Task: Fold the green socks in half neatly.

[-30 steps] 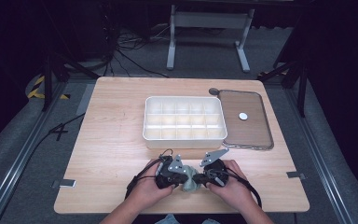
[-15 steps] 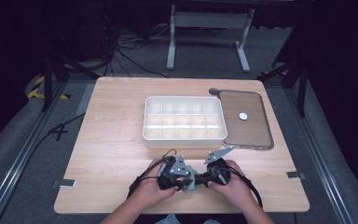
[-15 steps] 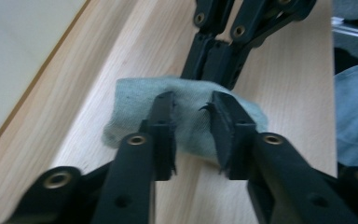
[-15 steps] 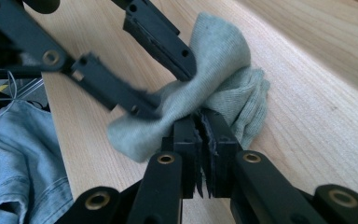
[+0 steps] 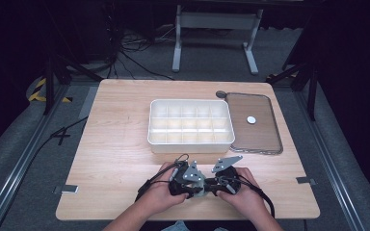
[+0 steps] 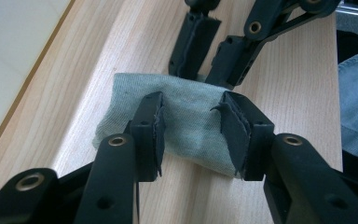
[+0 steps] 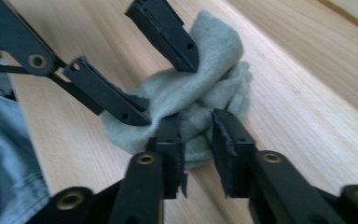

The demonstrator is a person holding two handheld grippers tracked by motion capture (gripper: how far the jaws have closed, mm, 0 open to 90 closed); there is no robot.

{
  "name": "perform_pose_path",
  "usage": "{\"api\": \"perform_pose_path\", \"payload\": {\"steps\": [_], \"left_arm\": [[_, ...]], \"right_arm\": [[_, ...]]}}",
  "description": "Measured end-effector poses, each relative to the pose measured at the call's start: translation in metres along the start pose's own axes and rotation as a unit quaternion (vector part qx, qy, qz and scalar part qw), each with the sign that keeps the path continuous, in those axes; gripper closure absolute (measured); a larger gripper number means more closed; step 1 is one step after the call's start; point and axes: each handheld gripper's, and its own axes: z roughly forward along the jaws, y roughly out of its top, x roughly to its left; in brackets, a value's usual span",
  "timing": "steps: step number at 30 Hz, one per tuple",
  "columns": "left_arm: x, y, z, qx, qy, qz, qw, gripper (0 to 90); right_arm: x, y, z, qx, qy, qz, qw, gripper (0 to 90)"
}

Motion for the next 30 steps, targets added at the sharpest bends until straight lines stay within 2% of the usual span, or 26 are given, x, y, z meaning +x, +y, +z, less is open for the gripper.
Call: {"api": "perform_pose_path", "payload": {"steps": [3,5,9,11,13,16,20,28,30], "left_arm": [[-0.002,0.005,0.003,0.009,-0.001,0.006,0.9999,59.7],[-0.003,0.008,0.005,0.011,0.002,0.009,0.9999,59.6],[-0.005,0.012,0.007,0.02,0.007,0.007,0.9998,59.7],[-0.006,0.013,0.007,0.024,0.01,0.009,0.9996,59.7],[-0.008,0.015,0.008,0.03,0.016,0.013,0.9993,59.7],[-0.008,0.016,0.008,0.034,0.019,0.015,0.9991,59.7],[-0.008,0.016,0.008,0.034,0.019,0.013,0.9992,59.7],[-0.009,0.015,0.009,0.026,0.02,0.007,0.9994,59.6],[-0.008,0.015,0.008,0.028,0.02,0.01,0.9994,59.6]], "right_arm": [[0.0,-0.001,-0.001,0.007,-0.014,-0.001,0.9999,65.6],[-0.002,-0.002,-0.008,0.013,-0.022,-0.001,0.9997,64.4],[-0.011,-0.002,-0.028,-0.015,-0.034,0.03,0.9988,61.7],[-0.012,-0.002,-0.03,-0.022,-0.037,0.039,0.9983,60.2],[-0.014,-0.002,-0.032,-0.047,-0.039,0.058,0.9964,55.6],[-0.013,-0.001,-0.031,-0.06,-0.045,0.065,0.9951,54.3],[-0.01,0.001,-0.029,-0.077,-0.039,0.07,0.9938,53.5],[-0.005,0.003,-0.018,-0.067,-0.037,0.067,0.9948,52.7],[-0.005,0.002,-0.016,-0.063,-0.036,0.066,0.9952,52.2]]}}
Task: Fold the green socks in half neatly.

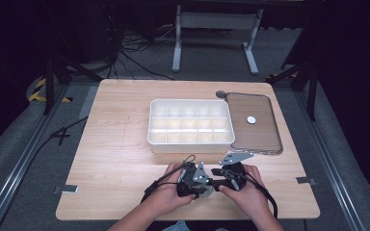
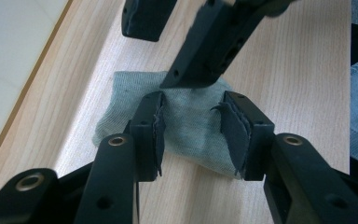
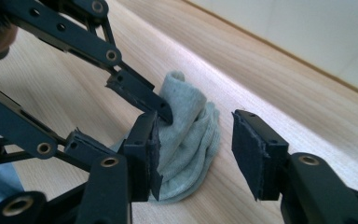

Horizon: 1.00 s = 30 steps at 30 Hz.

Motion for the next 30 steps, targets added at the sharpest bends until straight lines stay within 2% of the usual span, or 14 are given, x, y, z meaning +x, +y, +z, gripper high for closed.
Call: {"api": "perform_pose_path", "payload": {"steps": [5,8,14,16,17,18,21,22,24,26,30], "left_arm": [[0.001,-0.001,-0.001,0.0,-0.004,-0.006,1.0,58.9],[0.001,-0.002,0.0,-0.002,0.002,-0.008,1.0,56.7],[0.0,-0.003,-0.002,-0.001,0.018,-0.01,0.9998,50.0],[-0.001,-0.004,-0.003,-0.001,0.025,-0.014,0.9996,43.6],[-0.001,-0.005,-0.004,0.0,0.031,-0.02,0.9993,43.6],[-0.001,-0.005,-0.005,0.003,0.034,-0.023,0.9991,38.4],[-0.001,-0.008,-0.006,0.009,0.044,-0.03,0.9985,34.1],[-0.001,-0.011,-0.005,0.011,0.047,-0.042,0.998,33.4],[-0.001,-0.012,-0.006,0.01,0.047,-0.044,0.9979,33.2],[-0.002,-0.014,-0.007,0.012,0.05,-0.046,0.9976,33.4],[-0.003,-0.016,-0.008,0.012,0.054,-0.05,0.9972,33.6]], "right_arm": [[-0.001,-0.001,0.004,0.006,-0.004,0.001,1.0,50.0],[-0.002,-0.002,0.007,0.017,-0.011,-0.008,0.9998,50.6],[-0.003,-0.001,0.012,0.034,-0.01,-0.013,0.9993,51.7],[-0.003,0.0,0.013,0.04,-0.007,-0.012,0.9991,52.3],[-0.004,0.0,0.013,0.043,-0.005,-0.01,0.999,52.3],[-0.005,0.001,0.014,0.05,0.003,-0.003,0.9987,52.2],[-0.007,0.002,0.016,0.057,0.009,0.007,0.9983,51.9],[-0.007,0.003,0.016,0.06,0.012,0.009,0.9981,52.0],[-0.008,0.003,0.017,0.063,0.013,0.008,0.9979,52.0],[-0.008,0.007,0.019,0.077,0.013,0.013,0.9968,52.8],[-0.011,0.009,0.021,0.086,0.031,0.016,0.9957,53.5]]}}
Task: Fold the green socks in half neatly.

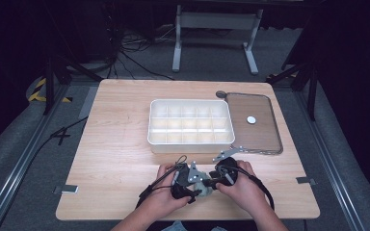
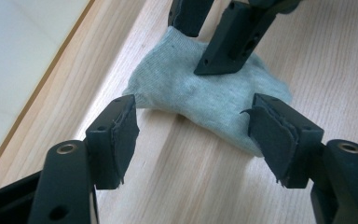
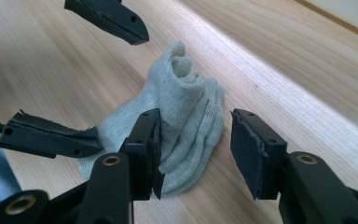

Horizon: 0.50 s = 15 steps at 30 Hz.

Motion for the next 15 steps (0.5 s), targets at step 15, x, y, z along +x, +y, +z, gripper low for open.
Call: {"api": "perform_pose_path", "payload": {"steps": [15], "left_arm": [[0.011,-0.022,-0.02,0.0,0.028,-0.03,0.9991,35.0]], "right_arm": [[-0.018,0.005,0.006,0.023,0.073,0.024,0.9968,59.9]]}}
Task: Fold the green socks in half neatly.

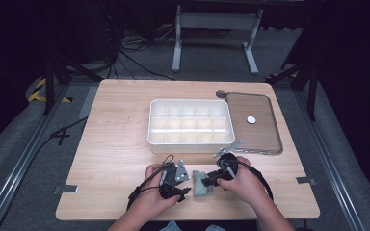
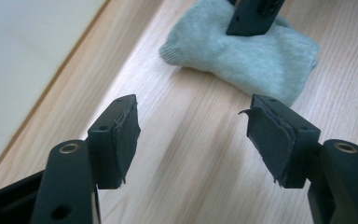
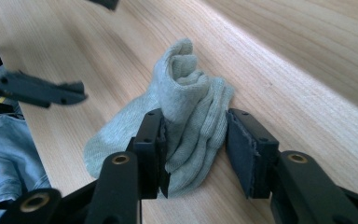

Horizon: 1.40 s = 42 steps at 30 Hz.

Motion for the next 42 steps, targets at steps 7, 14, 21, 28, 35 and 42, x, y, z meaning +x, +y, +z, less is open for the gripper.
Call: {"api": "perform_pose_path", "payload": {"steps": [7,14,21,28,35,42], "left_arm": [[0.005,-0.005,-0.005,-0.005,0.006,-0.011,0.9999,35.6],[0.013,-0.009,-0.008,-0.011,0.004,-0.026,0.9996,35.9],[0.017,-0.01,-0.01,-0.02,0.005,-0.034,0.9992,36.1],[0.022,-0.011,-0.015,-0.033,0.009,-0.043,0.9985,36.1],[0.03,-0.013,-0.022,-0.041,0.015,-0.053,0.9976,36.1],[0.041,-0.019,-0.028,-0.034,0.027,-0.082,0.9957,36.3]], "right_arm": [[-0.005,-0.001,0.0,0.0,0.032,0.021,0.9993,70.9],[-0.002,0.0,0.0,0.002,0.027,0.024,0.9993,75.4],[0.007,0.002,-0.002,0.013,0.008,0.019,0.9997,78.8],[0.018,0.003,-0.009,0.01,-0.012,-0.008,0.9998,79.7],[0.024,0.006,-0.022,-0.011,-0.033,-0.026,0.9991,79.7],[0.029,0.017,-0.042,-0.041,-0.066,-0.061,0.9951,79.5]]}}
